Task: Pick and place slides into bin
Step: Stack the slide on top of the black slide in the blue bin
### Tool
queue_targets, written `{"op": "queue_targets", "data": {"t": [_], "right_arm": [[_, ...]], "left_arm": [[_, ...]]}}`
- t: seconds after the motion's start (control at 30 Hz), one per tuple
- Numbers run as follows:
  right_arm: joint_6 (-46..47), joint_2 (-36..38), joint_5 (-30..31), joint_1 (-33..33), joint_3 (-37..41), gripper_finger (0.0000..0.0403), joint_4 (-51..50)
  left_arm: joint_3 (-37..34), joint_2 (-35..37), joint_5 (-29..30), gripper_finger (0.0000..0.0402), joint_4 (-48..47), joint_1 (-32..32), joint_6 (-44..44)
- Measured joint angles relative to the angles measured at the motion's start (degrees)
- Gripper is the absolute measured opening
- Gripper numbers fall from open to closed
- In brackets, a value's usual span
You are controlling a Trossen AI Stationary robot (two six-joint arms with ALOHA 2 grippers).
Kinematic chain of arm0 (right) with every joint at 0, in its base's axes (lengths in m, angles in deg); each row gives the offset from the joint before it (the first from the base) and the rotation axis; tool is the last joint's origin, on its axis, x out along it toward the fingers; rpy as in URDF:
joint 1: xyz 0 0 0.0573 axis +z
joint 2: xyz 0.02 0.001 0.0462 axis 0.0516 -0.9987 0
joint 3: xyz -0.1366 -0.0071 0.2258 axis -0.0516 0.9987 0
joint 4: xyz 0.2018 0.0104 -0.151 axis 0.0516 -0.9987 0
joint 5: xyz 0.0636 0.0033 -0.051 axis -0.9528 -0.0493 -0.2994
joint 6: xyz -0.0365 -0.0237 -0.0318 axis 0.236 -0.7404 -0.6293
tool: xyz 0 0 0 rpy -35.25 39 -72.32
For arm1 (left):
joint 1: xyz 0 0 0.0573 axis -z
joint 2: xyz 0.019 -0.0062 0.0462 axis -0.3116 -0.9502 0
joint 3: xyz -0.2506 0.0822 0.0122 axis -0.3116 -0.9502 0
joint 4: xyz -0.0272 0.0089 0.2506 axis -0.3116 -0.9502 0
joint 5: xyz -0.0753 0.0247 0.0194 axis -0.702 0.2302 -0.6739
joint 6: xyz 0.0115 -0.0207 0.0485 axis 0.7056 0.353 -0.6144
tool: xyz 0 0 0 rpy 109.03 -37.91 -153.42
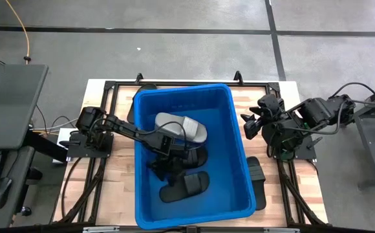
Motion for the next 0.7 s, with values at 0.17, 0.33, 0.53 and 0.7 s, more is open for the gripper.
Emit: {"op": "queue_targets", "data": {"t": [0.17, 0.33, 0.53, 0.7], "right_arm": [[-0.03, -0.02, 0.0, 0.0, 0.0, 0.0206, 0.0], [-1.49, -0.02, -0.21, -0.01, 0.0, 0.0206, -0.02], [-2.77, -0.04, -2.45, -0.01, 0.0, 0.0205, -0.33], [-2.26, -0.02, -2.79, -0.02, 0.0, 0.0197, -0.46]], "left_arm": [[-0.02, 0.53, 2.1, 0.0246, -0.13, -0.02, -2.52], [0.16, 3.39, 3.56, 0.0241, 2.17, 0.0, -4.78], [6.0, 8.26, 8.47, 0.0239, 3.68, -0.02, -6.39], [12.32, 11.25, 12.87, 0.0236, 3.53, 0.02, -13.88]]}}
